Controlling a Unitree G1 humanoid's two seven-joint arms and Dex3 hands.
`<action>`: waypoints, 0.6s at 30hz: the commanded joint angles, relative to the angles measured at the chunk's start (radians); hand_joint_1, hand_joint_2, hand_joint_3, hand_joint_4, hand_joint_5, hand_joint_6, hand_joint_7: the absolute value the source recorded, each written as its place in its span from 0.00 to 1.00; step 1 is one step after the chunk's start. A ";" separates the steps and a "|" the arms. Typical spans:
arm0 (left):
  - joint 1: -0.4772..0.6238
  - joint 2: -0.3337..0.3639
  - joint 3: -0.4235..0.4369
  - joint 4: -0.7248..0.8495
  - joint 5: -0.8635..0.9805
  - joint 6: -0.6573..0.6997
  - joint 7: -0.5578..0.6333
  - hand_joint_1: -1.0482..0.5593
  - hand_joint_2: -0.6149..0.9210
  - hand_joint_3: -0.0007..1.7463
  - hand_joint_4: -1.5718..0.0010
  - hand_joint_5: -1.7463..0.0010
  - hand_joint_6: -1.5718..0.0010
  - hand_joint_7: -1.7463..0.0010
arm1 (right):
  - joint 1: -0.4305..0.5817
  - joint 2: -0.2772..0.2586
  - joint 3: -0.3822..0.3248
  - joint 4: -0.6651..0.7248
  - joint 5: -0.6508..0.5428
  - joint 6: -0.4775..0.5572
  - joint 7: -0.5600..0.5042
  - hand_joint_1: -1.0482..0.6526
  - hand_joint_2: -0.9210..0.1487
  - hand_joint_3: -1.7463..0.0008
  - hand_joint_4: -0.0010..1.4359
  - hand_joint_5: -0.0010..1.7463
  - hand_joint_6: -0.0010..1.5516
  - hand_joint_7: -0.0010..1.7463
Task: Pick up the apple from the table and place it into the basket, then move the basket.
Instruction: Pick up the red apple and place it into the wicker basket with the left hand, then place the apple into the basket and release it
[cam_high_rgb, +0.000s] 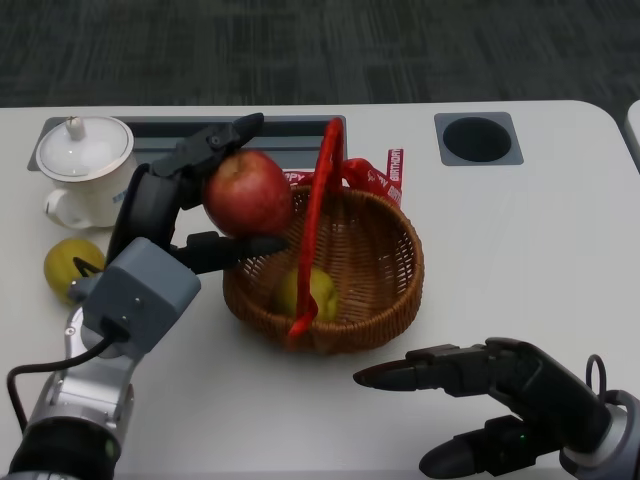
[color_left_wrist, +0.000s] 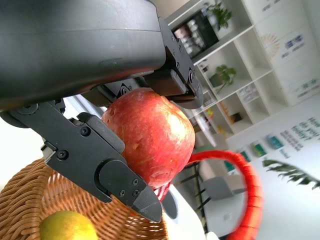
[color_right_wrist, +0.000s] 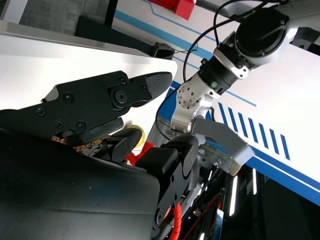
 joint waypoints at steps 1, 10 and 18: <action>-0.070 -0.006 -0.008 0.118 0.011 -0.041 0.001 0.43 0.92 0.00 0.28 1.00 0.41 0.99 | 0.014 -0.012 -0.003 -0.016 -0.003 -0.010 -0.017 0.38 0.00 0.97 0.50 0.00 0.43 0.00; -0.139 -0.025 -0.036 0.266 0.051 -0.063 0.017 0.40 0.90 0.00 0.31 1.00 0.44 1.00 | 0.039 -0.012 0.003 -0.038 -0.011 -0.013 -0.040 0.38 0.00 0.96 0.51 0.00 0.44 0.00; -0.154 -0.025 -0.045 0.284 0.064 -0.052 0.019 0.35 0.90 0.00 0.46 1.00 0.49 1.00 | 0.046 -0.009 0.006 -0.041 -0.004 -0.006 -0.039 0.38 0.00 0.97 0.51 0.00 0.44 0.00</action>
